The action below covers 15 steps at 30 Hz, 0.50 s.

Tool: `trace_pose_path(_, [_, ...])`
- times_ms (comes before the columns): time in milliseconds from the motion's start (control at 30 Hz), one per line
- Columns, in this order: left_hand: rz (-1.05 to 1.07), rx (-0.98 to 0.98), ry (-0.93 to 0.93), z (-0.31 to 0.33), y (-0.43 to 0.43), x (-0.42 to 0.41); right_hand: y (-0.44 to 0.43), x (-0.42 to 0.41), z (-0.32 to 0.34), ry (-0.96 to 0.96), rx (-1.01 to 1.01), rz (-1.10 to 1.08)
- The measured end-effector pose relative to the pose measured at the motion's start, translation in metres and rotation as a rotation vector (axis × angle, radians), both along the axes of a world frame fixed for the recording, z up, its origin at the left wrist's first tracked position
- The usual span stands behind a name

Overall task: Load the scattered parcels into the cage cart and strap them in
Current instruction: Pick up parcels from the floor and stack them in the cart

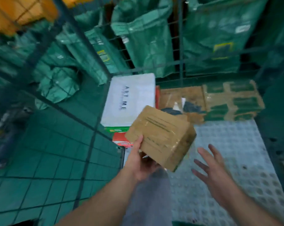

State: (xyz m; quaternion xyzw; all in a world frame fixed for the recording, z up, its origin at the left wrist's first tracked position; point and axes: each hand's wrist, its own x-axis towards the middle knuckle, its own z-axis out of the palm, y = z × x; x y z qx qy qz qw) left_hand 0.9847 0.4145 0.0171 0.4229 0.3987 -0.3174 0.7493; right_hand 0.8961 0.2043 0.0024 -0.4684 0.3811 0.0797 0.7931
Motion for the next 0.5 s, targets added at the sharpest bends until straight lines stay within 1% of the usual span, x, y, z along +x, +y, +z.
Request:
trace_pose_path(67, [0.175, -0.054, 0.006, -0.011, 0.030, 0.035, 0.020, 0.029, -0.012, 0.054, -0.023, 0.061])
trace_pose_path(167, [0.389, -0.076, -0.024, -0.044, 0.072, 0.098, 0.042, 0.063, -0.038, 0.152, -0.056, 0.178])
trace_pose_path(267, [0.517, -0.007, -0.072, -0.073, 0.100, 0.159, 0.056, 0.082, -0.067, 0.253, -0.071, 0.248])
trace_pose_path(400, [0.528, 0.135, -0.124, -0.103, 0.124, 0.227, 0.067, 0.102, -0.104, 0.368, -0.083, 0.245])
trace_pose_path(500, [0.356, 0.395, -0.072, -0.122, 0.138, 0.251, 0.067, 0.113, -0.123, 0.412, -0.081, 0.244])
